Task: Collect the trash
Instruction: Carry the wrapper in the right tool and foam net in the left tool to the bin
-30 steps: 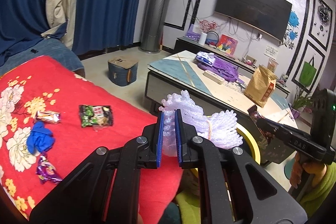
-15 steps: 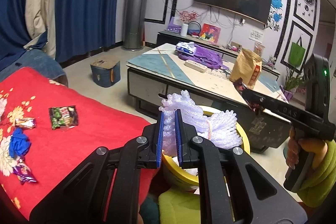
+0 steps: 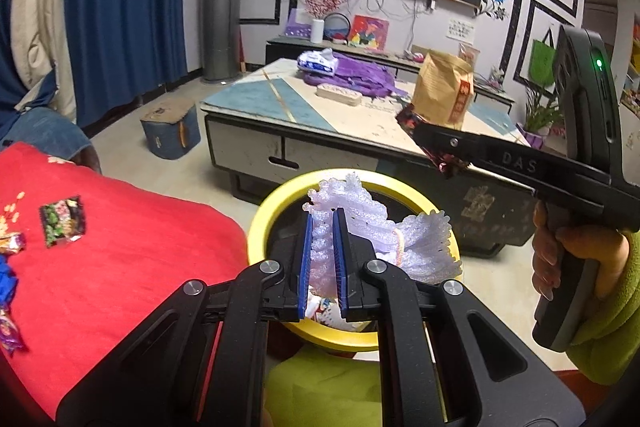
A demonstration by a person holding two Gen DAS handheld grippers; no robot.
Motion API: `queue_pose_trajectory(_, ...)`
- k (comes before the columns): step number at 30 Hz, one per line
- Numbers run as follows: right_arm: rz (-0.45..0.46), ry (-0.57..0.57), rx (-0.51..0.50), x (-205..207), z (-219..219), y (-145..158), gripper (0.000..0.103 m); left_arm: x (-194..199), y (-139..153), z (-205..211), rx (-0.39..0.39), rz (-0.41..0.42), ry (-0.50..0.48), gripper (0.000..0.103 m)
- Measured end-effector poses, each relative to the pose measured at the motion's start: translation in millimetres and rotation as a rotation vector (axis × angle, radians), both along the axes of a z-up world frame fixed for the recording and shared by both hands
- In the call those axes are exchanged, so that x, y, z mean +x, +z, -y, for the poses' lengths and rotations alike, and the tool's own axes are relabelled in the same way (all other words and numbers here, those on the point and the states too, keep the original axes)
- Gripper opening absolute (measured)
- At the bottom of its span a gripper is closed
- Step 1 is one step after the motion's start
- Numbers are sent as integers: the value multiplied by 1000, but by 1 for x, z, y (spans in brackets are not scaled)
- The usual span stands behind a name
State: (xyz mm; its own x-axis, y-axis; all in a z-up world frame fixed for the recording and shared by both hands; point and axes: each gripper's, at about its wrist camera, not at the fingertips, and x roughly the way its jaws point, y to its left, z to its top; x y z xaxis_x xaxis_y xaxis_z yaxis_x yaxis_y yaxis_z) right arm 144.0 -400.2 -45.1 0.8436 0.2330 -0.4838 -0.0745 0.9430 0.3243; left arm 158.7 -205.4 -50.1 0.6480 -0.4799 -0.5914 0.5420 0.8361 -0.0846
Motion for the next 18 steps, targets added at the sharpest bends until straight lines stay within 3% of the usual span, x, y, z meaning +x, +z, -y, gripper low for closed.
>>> queue_pose_trajectory(18, -98, -37, -12, 24, 14, -52, 13, 22, -42, 25, 32, -74, -18, 7)
